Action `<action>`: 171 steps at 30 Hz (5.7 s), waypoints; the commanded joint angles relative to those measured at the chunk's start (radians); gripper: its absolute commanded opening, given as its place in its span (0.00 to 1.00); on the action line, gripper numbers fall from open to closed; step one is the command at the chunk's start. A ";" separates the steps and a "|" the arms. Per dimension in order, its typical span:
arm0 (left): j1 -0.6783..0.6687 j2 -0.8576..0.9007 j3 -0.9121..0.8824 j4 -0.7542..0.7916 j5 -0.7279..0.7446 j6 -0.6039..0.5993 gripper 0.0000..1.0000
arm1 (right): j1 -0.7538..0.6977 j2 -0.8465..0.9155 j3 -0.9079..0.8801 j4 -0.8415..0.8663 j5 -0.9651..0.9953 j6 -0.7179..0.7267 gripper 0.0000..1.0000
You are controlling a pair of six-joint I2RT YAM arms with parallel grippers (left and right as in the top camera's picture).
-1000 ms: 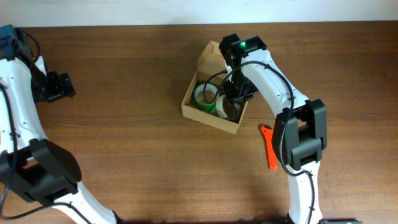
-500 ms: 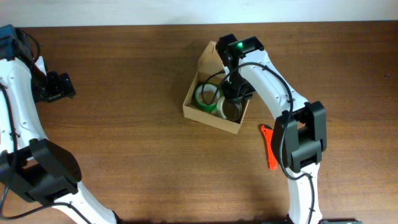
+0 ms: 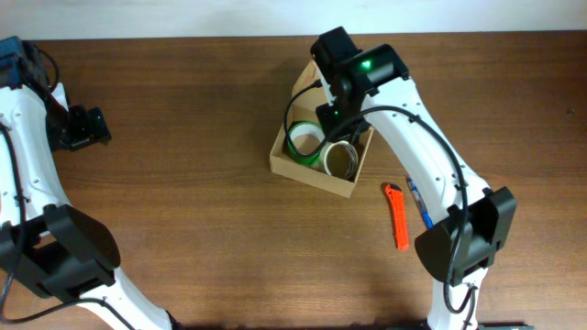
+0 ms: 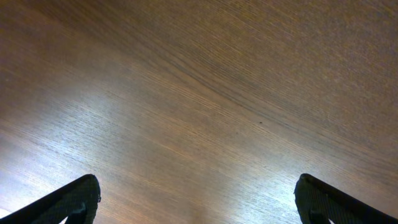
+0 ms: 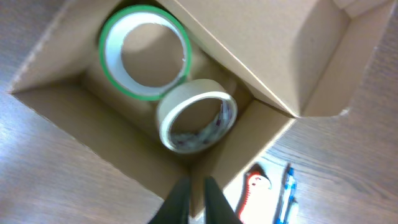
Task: Pack container
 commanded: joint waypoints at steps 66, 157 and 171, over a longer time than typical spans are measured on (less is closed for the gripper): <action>0.005 0.005 -0.007 0.003 0.014 0.011 1.00 | 0.055 0.079 -0.087 0.137 -0.056 -0.018 0.04; 0.005 0.005 -0.007 0.003 0.014 0.011 1.00 | -0.040 0.181 0.179 0.008 -0.009 -0.102 0.04; 0.005 0.005 -0.007 0.003 0.014 0.011 1.00 | -0.106 0.124 0.393 -0.241 0.128 -0.047 0.04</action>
